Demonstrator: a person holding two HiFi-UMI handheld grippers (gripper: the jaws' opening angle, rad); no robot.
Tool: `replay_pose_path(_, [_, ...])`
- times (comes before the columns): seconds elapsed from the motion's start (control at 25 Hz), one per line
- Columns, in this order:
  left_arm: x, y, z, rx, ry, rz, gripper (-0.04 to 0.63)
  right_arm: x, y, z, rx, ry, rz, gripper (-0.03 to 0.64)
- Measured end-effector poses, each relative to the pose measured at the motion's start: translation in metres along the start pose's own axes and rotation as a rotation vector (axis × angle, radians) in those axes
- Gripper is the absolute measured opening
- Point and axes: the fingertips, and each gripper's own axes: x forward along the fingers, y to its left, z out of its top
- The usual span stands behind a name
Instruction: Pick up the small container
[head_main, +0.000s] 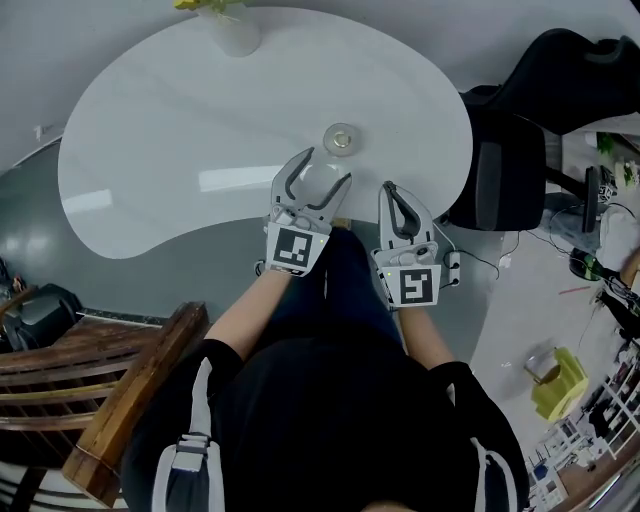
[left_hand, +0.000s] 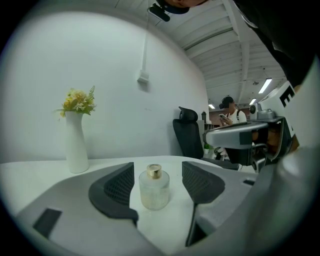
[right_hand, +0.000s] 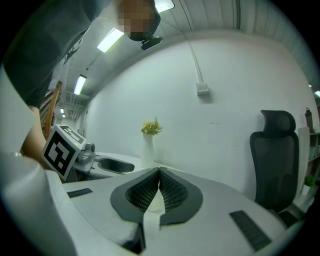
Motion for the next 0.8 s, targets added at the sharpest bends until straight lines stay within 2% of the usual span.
replay_pose_path(0.4, [0.031,0.006,-0.025,0.021,0.043,-0.014,0.308,0.014,-0.002,-0.027,-0.023,0.081,0.063,0.021])
replay_pose_path(0.72, [0.056,0.008,-0.040,0.063,0.084,-0.033,0.324,0.022,-0.009,-0.040,-0.013,0.094,0.076,0.021])
replay_pose_path(0.8, [0.058,0.009,-0.042,0.049,0.091,-0.031,0.332,0.023,-0.010,-0.042,-0.012,0.097,0.078,0.021])
